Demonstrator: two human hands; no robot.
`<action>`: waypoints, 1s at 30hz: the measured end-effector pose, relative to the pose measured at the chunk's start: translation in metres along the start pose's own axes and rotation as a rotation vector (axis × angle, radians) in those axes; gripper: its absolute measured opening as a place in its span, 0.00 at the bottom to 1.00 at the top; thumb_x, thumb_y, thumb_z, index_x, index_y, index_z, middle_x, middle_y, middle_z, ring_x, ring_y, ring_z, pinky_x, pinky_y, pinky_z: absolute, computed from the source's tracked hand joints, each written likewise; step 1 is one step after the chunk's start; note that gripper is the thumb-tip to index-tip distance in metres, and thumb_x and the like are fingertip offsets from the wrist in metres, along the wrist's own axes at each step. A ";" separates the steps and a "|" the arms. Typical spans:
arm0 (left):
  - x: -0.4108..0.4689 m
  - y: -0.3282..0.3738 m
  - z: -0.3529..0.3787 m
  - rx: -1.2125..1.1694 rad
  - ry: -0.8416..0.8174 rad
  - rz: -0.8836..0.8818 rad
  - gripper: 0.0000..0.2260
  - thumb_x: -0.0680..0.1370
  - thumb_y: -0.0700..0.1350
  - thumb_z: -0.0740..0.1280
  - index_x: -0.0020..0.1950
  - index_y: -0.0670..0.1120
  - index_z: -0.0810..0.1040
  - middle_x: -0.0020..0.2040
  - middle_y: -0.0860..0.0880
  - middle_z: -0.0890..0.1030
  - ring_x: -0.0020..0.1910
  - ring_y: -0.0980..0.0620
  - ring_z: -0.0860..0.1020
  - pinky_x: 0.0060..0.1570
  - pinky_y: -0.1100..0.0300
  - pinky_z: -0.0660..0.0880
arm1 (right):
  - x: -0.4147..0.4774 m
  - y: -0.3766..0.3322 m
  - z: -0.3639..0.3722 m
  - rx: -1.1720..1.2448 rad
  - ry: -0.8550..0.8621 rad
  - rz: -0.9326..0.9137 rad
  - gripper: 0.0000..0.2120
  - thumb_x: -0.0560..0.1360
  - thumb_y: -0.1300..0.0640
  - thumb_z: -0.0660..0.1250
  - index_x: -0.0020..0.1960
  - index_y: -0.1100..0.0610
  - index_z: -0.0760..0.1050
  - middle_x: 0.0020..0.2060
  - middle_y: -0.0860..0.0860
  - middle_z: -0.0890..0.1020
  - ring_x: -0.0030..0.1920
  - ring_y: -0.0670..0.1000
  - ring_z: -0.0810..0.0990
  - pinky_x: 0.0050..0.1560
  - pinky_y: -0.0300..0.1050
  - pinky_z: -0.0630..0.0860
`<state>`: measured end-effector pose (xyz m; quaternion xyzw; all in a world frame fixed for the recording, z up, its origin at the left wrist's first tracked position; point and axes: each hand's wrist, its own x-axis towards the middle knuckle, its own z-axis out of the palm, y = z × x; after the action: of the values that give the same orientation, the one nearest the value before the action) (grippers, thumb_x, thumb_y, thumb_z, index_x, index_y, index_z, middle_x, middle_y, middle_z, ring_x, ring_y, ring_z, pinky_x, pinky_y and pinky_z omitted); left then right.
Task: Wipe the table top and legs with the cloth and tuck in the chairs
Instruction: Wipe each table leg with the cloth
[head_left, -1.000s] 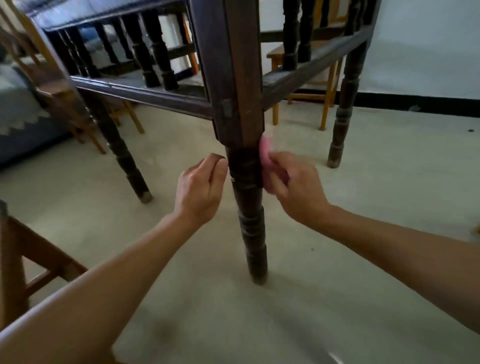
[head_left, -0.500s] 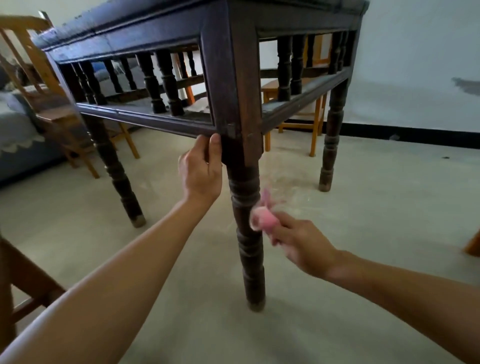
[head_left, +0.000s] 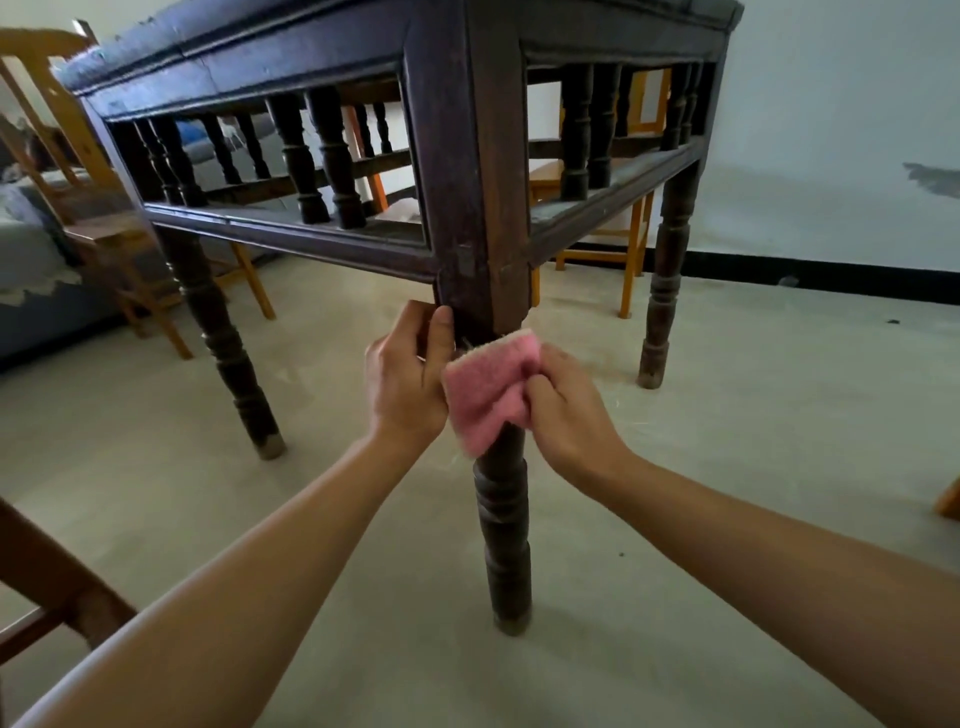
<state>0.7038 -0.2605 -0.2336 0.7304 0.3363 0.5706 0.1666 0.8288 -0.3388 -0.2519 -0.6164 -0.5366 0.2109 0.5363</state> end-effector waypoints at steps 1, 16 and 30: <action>0.000 0.000 -0.001 -0.002 -0.002 -0.006 0.15 0.80 0.52 0.58 0.44 0.42 0.76 0.33 0.52 0.78 0.31 0.51 0.77 0.32 0.49 0.75 | -0.002 0.001 0.004 -0.025 -0.022 -0.053 0.13 0.79 0.50 0.54 0.56 0.53 0.74 0.54 0.52 0.77 0.55 0.49 0.76 0.60 0.51 0.77; 0.004 -0.012 -0.010 0.011 0.009 -0.010 0.09 0.82 0.49 0.58 0.45 0.48 0.74 0.34 0.45 0.78 0.33 0.43 0.77 0.34 0.42 0.75 | 0.024 0.066 -0.078 -0.787 0.130 -0.044 0.08 0.77 0.53 0.66 0.55 0.52 0.78 0.49 0.51 0.78 0.45 0.48 0.76 0.48 0.47 0.79; 0.012 0.002 -0.007 -0.100 0.029 -0.046 0.09 0.82 0.43 0.58 0.45 0.44 0.74 0.37 0.46 0.80 0.34 0.49 0.79 0.32 0.55 0.77 | -0.003 -0.030 -0.001 0.462 0.266 0.198 0.13 0.79 0.48 0.63 0.46 0.56 0.79 0.38 0.54 0.81 0.36 0.52 0.80 0.40 0.56 0.83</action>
<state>0.6996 -0.2547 -0.2219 0.7050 0.3265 0.5933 0.2109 0.8154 -0.3460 -0.2255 -0.5495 -0.3365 0.2962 0.7051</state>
